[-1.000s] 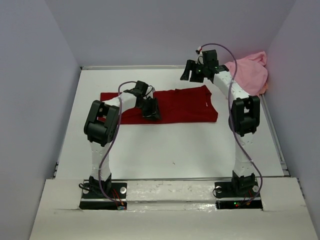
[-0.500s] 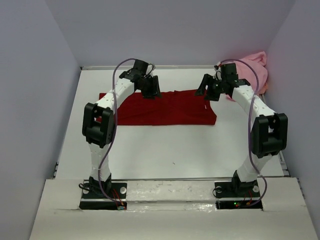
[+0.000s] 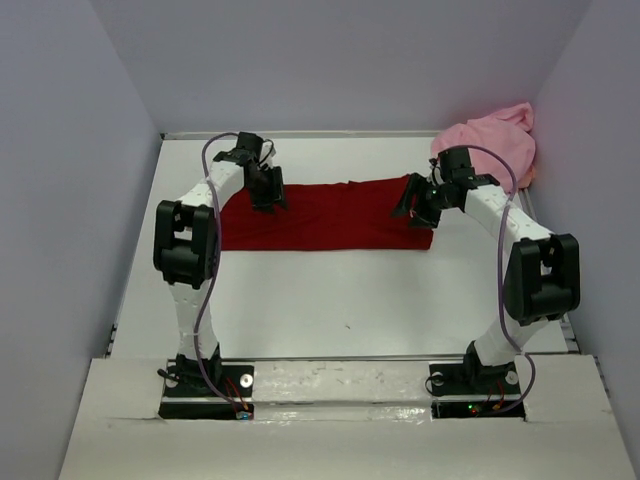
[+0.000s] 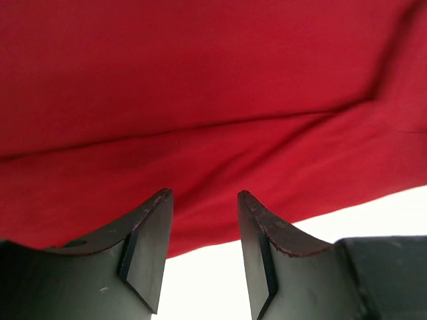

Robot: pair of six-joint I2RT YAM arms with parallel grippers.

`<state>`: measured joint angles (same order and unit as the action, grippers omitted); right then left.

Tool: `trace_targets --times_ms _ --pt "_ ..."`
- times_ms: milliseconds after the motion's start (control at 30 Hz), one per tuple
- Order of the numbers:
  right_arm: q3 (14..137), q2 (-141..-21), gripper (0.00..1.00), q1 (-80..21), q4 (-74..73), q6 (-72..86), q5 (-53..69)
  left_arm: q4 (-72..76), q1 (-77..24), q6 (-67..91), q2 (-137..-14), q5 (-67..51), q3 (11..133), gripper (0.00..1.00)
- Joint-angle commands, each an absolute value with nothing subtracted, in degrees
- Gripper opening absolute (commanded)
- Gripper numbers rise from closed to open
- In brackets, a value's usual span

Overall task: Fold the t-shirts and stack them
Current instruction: Fold the other side of the tshirt into a rectangle

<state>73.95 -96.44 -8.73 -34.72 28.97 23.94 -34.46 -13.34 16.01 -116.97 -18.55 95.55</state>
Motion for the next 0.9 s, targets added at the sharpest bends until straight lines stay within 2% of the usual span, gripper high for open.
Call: trace_targets --times_ms 0,200,300,333,400,867 --pt "72.07 -94.74 0.66 -9.23 -35.07 29.88 23.56 -32.43 -7.84 11.52 -115.75 -18.11 89.74 0.54" --pt "69.61 -96.59 0.61 -9.76 -34.63 29.79 22.15 -32.26 -4.66 11.07 -116.19 -18.02 89.73 0.54" --pt "69.78 -98.26 0.35 -9.76 -34.54 29.71 20.84 -32.69 -4.40 10.99 -116.72 -17.23 91.14 0.54" --pt "69.96 -98.78 0.19 -9.76 -34.54 29.71 20.74 -33.13 -4.48 10.99 -116.89 -16.97 92.01 0.54" --pt "70.57 -100.37 0.00 -9.76 -34.54 29.88 20.66 -33.57 -4.39 10.90 -117.33 -16.17 92.81 0.54" --pt "73.47 -105.90 0.00 -9.76 -34.80 30.85 18.11 -35.42 -3.60 10.99 -119.00 -13.72 96.50 0.54"
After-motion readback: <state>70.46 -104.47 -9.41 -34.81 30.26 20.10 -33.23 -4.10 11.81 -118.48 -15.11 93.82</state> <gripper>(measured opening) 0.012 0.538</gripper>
